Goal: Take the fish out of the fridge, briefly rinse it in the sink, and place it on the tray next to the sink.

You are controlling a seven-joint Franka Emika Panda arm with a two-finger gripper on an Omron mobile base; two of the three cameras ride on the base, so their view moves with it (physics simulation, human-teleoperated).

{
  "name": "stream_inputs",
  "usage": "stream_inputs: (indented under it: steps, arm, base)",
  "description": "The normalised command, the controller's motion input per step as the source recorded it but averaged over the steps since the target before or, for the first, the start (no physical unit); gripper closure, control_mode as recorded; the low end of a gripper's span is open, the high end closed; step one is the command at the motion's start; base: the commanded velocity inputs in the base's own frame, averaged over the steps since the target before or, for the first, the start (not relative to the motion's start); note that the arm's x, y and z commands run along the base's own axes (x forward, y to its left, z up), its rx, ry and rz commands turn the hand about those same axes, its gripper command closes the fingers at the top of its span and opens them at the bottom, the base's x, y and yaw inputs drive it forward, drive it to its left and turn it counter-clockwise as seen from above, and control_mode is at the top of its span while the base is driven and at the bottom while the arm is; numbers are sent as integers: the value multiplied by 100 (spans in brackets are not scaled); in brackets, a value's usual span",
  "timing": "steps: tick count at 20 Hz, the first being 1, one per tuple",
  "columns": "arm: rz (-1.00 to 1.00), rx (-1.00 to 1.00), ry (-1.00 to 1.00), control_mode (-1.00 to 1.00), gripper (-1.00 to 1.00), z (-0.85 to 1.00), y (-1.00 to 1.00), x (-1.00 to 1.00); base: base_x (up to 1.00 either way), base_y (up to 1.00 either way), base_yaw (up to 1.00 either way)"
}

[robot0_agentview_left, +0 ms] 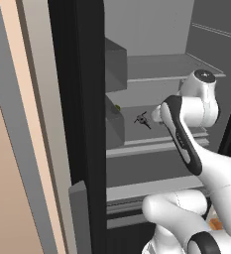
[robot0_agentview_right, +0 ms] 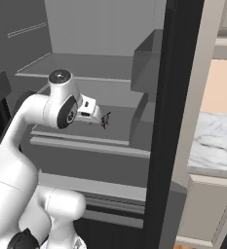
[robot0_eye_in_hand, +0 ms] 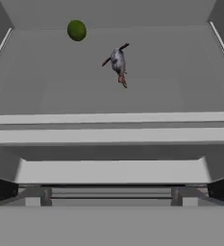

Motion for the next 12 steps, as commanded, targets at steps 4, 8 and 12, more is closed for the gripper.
stream_inputs:
  steps: [4,8,12]
  arm:
    - [0,0,-8,-100,-100,-15,0,28]
    - [0,0,-10,-100,-100,-20,0,47]
    - [0,1,-8,-100,-100,-11,0,45]
  base:
    - [0,0,0]
    - [0,0,0]
    - [0,0,0]
